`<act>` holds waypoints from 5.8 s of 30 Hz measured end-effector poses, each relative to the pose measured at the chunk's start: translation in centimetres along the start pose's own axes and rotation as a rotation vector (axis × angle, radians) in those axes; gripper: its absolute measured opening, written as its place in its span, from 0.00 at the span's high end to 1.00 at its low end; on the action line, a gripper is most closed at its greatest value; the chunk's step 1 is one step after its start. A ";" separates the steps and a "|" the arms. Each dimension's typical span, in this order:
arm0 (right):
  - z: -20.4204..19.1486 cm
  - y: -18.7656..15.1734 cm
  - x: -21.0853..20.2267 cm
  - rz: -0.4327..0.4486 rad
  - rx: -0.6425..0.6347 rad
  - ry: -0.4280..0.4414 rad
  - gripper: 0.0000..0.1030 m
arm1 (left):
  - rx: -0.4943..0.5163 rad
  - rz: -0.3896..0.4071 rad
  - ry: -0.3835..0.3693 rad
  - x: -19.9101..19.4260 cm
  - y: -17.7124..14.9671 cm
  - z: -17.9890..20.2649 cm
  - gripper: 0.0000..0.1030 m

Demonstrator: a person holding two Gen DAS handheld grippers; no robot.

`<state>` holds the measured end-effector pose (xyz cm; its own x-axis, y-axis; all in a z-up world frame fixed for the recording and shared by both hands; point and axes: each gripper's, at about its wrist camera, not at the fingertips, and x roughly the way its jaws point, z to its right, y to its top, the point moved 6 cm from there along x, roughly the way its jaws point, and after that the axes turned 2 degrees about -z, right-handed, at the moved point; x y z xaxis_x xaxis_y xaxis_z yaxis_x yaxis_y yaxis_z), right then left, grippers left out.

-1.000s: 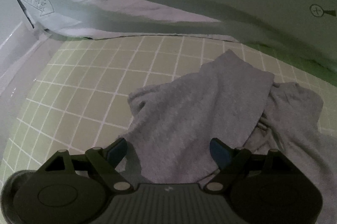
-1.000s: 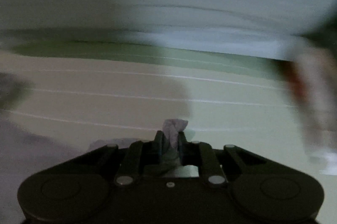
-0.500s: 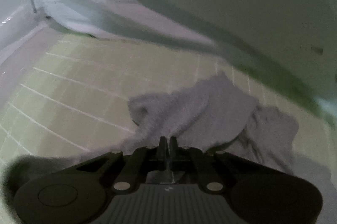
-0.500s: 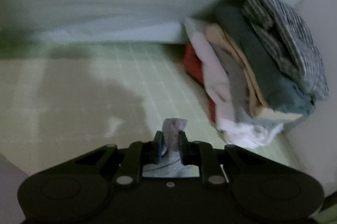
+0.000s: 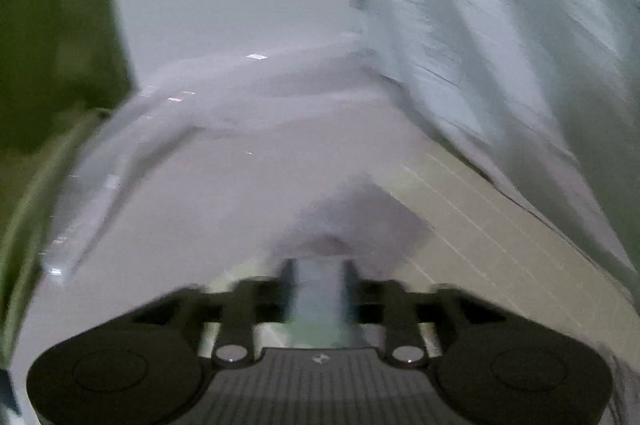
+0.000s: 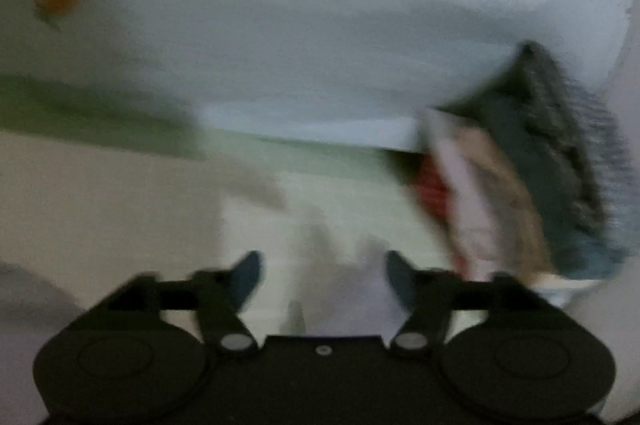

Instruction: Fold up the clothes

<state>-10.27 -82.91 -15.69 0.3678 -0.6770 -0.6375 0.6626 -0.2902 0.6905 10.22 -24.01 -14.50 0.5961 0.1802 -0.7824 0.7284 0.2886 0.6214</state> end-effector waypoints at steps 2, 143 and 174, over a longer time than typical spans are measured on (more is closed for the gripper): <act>-3.3 0.5 -0.6 0.010 -0.003 0.126 0.17 | 0.111 -0.018 -0.099 -0.6 -1.7 3.4 0.34; -20.6 -3.1 -12.5 -0.117 -0.316 0.857 0.27 | 0.670 -0.198 -0.484 -7.6 -15.6 14.0 0.35; -18.3 18.6 -6.8 0.361 -0.127 0.621 0.83 | 0.585 0.259 -0.542 -9.0 -0.5 34.2 0.37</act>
<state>11.48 -71.34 -4.70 0.8549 -0.1966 -0.4802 0.4869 -0.0156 0.8733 16.03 -57.88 -6.31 0.7397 -0.3464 -0.5769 0.5146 -0.2612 0.8167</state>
